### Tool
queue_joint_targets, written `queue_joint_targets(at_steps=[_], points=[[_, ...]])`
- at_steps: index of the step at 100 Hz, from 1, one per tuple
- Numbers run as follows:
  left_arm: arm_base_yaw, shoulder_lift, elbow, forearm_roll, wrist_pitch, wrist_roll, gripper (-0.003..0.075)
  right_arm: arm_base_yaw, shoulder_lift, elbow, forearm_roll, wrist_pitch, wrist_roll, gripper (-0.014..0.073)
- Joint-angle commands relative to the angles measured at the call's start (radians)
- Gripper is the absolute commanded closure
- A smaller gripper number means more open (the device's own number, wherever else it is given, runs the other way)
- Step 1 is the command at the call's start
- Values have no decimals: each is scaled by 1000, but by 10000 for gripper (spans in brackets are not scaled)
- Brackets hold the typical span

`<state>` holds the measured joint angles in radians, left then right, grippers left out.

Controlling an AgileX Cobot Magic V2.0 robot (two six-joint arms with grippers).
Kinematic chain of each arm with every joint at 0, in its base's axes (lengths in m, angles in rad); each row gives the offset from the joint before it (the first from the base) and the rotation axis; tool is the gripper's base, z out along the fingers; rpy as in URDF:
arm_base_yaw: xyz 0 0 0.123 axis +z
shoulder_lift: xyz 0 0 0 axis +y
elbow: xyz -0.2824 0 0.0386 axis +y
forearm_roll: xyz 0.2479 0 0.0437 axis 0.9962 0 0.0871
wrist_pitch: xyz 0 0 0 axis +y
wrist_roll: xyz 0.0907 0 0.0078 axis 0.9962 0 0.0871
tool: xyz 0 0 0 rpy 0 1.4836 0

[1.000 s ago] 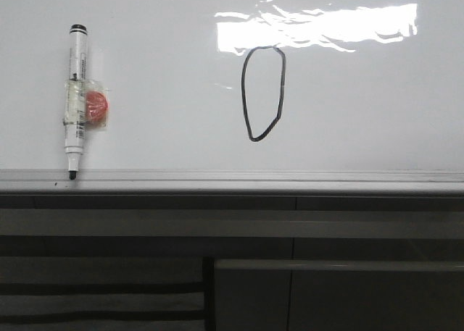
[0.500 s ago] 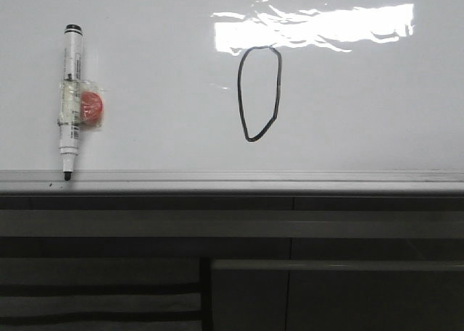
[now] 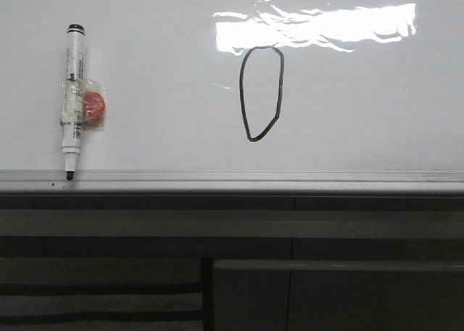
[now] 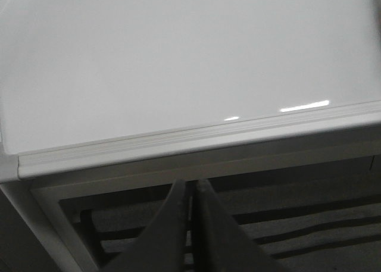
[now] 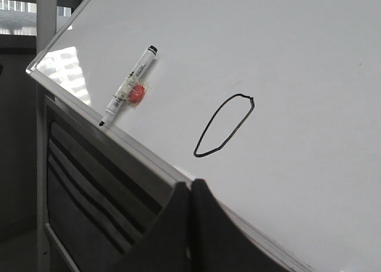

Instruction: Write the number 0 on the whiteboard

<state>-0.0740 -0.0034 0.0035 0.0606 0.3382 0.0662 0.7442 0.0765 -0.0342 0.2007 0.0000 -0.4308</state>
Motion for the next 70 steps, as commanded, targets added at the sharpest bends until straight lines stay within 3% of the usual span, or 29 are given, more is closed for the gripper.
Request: queue_joint_targets(at_steps=[1, 22, 48, 59, 70], points=[[3, -28, 33, 7, -43, -3, 740, -6, 9, -26, 3, -84, 0, 663], [3, -28, 33, 7, -43, -3, 740, -6, 9, -26, 1, -84, 0, 663], [3, -28, 33, 7, -43, -3, 740, -10, 9, 62, -27, -221, 0, 663], [3, -28, 33, 7, -43, -3, 740, -69, -3, 58, -91, -112, 0, 663], [3, -28, 33, 7, -43, -3, 740, -218, -37, 58, -91, 20, 17, 663]])
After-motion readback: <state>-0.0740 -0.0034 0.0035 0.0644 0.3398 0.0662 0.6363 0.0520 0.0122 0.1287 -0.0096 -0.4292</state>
